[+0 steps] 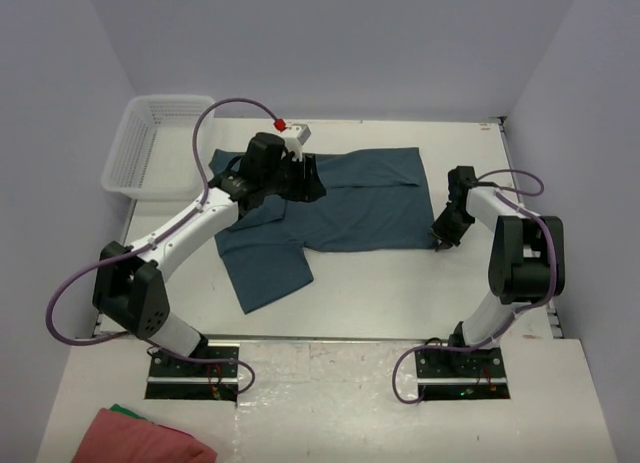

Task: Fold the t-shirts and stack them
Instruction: Grap the side of the flattened tshirt closest away from the robot with both arms, then fold the other side of the tshirt into a rectangle

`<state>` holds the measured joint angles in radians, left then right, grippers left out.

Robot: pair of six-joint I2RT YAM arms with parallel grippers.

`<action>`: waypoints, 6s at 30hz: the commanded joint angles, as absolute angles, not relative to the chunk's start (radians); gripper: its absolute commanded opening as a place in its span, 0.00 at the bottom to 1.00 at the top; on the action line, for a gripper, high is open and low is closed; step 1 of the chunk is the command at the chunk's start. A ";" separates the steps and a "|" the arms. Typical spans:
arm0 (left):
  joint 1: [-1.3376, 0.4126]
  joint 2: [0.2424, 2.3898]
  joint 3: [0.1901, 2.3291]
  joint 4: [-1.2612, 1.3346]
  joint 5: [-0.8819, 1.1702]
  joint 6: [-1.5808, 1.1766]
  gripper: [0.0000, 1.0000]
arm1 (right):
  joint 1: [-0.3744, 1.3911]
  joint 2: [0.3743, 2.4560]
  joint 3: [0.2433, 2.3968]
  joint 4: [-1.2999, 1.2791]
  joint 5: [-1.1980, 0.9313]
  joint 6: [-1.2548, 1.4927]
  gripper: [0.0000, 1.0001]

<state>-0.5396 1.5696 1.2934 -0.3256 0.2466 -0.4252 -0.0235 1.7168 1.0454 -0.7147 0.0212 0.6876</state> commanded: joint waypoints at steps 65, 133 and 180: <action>-0.876 1.310 0.742 -0.856 -0.483 -1.112 0.50 | 0.126 1.571 1.097 -0.626 0.006 0.551 0.00; -0.600 1.410 1.241 -1.160 -0.597 -1.042 0.00 | 0.084 1.652 1.362 -0.801 0.130 0.531 0.00; -0.324 2.174 2.270 -1.057 -0.629 -0.554 0.06 | 0.017 2.213 2.031 -0.971 0.071 0.405 0.13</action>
